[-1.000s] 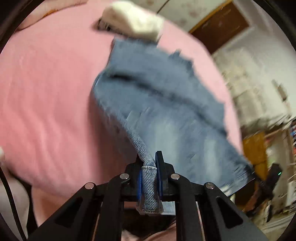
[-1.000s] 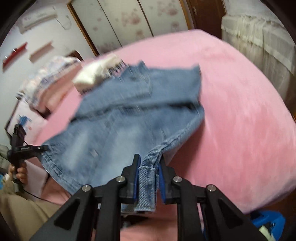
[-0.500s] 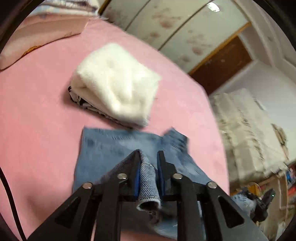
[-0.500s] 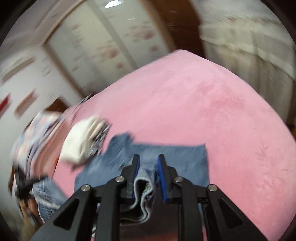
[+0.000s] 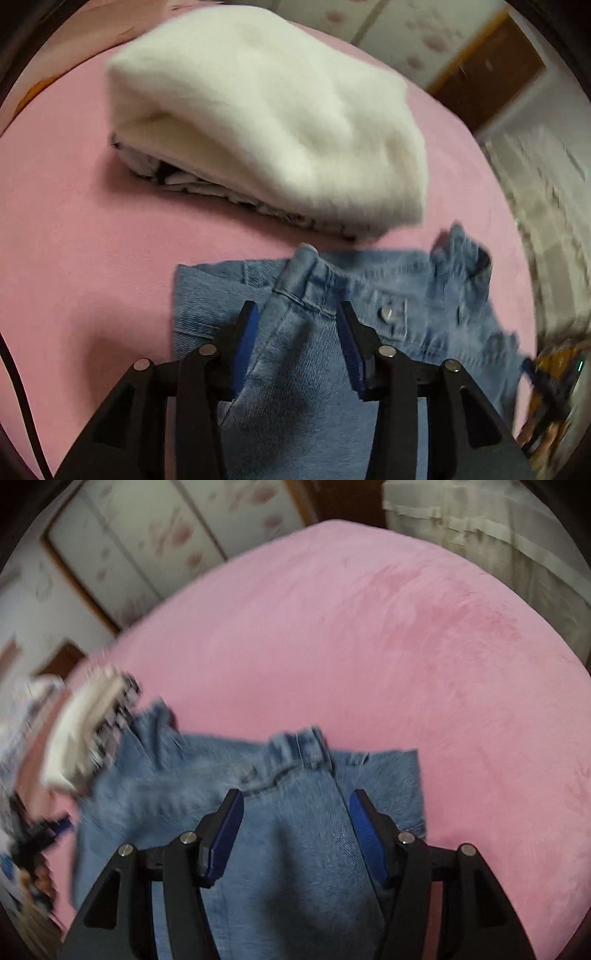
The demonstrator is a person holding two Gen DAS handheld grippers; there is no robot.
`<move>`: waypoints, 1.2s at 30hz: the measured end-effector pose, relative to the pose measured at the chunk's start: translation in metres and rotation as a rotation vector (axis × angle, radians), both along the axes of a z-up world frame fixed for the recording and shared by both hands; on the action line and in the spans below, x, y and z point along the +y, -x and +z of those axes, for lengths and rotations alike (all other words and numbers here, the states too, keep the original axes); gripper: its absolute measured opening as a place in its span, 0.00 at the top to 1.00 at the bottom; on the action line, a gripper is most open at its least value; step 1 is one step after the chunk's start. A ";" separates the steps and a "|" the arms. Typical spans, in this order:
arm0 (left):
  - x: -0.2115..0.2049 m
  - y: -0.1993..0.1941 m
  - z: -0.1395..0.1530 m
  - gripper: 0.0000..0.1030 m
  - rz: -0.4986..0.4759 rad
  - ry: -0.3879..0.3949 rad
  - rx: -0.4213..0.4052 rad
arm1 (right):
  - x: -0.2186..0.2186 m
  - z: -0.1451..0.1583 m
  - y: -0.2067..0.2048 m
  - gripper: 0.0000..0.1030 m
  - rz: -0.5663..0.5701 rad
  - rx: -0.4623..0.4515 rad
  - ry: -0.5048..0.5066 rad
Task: Fold large clothes
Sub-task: 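Lift the hem with both tools and fold it up toward the collar, then lay the folded hem on the jacket and open both tools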
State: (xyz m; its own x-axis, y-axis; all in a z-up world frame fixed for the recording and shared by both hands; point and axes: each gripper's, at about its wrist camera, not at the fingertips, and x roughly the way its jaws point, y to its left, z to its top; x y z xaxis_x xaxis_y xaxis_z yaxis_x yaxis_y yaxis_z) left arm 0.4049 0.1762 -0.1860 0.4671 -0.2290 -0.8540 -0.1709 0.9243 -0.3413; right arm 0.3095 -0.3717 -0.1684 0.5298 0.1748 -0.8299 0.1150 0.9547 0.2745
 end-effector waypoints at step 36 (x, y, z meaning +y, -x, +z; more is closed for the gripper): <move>-0.071 -0.002 0.043 0.92 0.108 -0.634 -0.322 | 0.025 0.028 -0.022 0.97 -0.101 -0.197 0.215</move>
